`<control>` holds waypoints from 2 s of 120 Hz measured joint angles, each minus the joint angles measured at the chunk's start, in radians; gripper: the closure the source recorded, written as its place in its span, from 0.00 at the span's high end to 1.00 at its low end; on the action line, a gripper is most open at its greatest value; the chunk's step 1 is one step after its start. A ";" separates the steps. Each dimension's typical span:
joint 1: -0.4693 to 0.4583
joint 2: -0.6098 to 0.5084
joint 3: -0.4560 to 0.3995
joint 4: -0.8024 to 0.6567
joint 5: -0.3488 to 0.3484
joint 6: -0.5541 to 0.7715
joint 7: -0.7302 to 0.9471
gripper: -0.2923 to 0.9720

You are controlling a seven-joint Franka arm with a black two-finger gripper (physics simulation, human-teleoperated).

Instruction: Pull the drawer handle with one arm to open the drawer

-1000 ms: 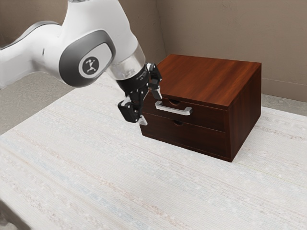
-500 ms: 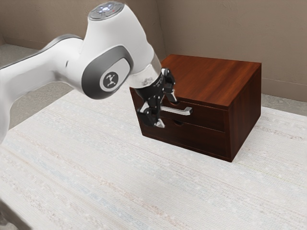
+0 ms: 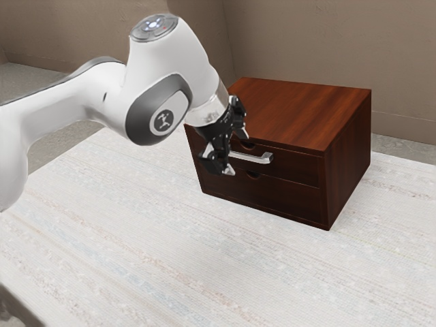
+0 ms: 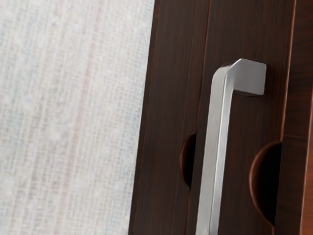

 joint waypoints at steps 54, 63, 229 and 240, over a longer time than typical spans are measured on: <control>0.002 0.035 0.002 -0.012 0.001 0.071 -0.012 0.67; 0.000 0.035 0.005 -0.017 0.001 0.076 -0.013 0.67; -0.001 0.044 0.036 -0.045 0.000 0.060 -0.015 0.51; -0.001 0.044 0.036 -0.049 0.000 0.060 -0.016 0.51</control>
